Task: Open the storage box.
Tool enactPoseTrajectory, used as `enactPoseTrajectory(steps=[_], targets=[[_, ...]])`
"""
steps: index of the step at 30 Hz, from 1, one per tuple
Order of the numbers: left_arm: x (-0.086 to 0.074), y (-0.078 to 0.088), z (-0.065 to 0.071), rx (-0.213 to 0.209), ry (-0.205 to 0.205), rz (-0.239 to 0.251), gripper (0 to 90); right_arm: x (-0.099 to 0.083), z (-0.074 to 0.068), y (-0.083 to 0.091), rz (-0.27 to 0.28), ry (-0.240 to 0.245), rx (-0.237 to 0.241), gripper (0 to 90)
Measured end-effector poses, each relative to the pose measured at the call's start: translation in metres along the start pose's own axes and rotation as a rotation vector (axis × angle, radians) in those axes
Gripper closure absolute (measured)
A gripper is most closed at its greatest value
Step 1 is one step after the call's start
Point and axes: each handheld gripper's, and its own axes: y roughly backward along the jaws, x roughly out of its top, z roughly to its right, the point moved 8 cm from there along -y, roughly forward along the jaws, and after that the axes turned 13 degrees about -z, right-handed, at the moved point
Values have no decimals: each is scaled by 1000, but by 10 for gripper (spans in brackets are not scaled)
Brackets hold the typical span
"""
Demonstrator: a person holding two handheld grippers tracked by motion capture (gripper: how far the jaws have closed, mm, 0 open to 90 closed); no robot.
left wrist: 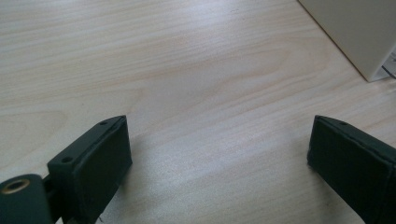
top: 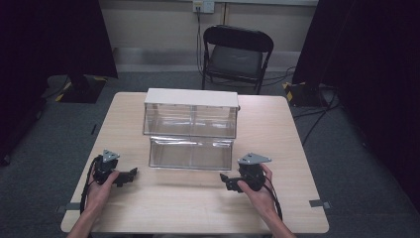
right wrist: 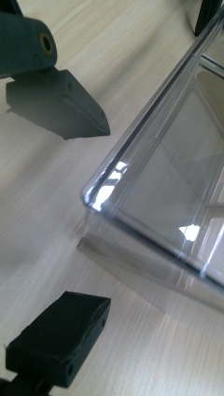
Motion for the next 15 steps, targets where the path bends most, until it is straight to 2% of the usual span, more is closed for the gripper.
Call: enactPoseTrajectory(steps=[7,11,15], targets=[[0,0,0,0,0,0,56,10,-3,-12,5,-8,25,142],[0,0,0,0,0,0,56,9,-2,-19,3,-25,33,144],[0,0,0,0,0,0,56,10,-3,-21,8,-21,35,142]])
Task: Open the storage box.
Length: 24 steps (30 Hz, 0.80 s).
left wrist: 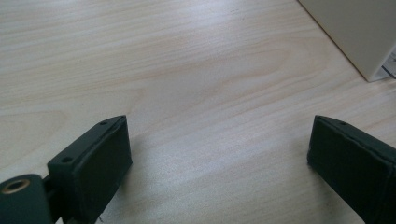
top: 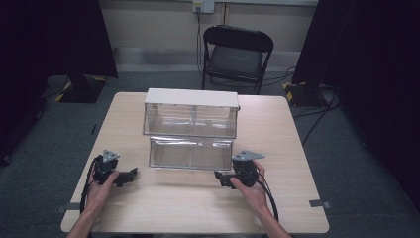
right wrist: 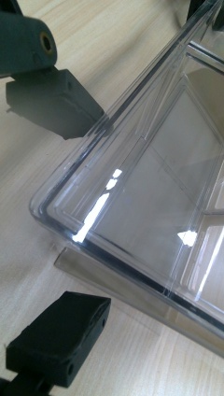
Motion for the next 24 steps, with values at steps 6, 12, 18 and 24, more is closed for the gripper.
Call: enactPoseTrajectory(steps=[6,12,18,24], targets=[[0,0,0,0,0,0,56,-3,2,-4,-6,-2,-17,146],[0,0,0,0,0,0,56,-3,5,-4,0,-6,-22,142],[0,0,0,0,0,0,56,-1,1,1,23,-1,-1,141],[0,0,0,0,0,0,56,0,-2,3,36,4,9,140]])
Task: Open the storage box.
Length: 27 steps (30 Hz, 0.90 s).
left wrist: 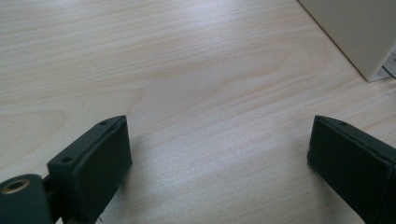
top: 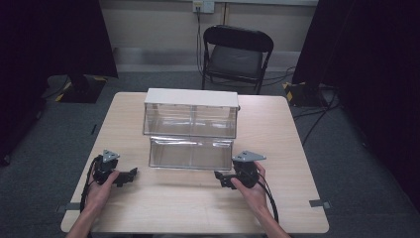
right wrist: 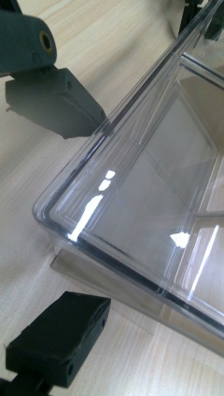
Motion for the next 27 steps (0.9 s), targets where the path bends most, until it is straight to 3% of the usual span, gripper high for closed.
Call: enactPoseTrajectory(steps=[10,27], targets=[[0,0,0,0,0,0,56,1,-4,2,5,9,13,144],[0,0,0,0,0,0,56,1,-4,4,0,15,-8,148]])
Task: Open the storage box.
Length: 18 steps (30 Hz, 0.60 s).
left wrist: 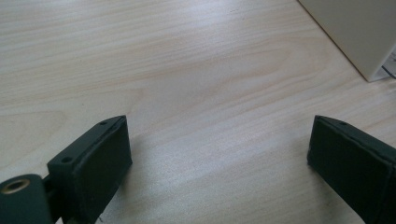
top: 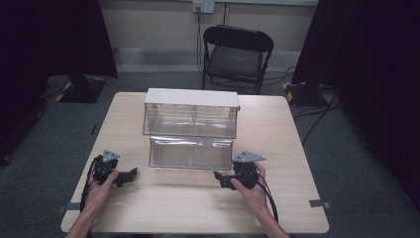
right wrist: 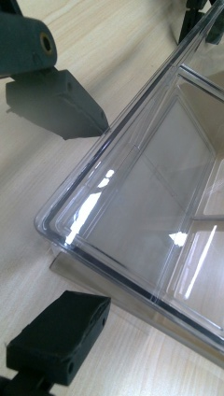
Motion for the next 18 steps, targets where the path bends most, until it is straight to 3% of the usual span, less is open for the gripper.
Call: enactPoseTrajectory(steps=[18], targets=[[0,0,0,0,-1,-1,56,-1,-3,3,-4,5,8,195]])
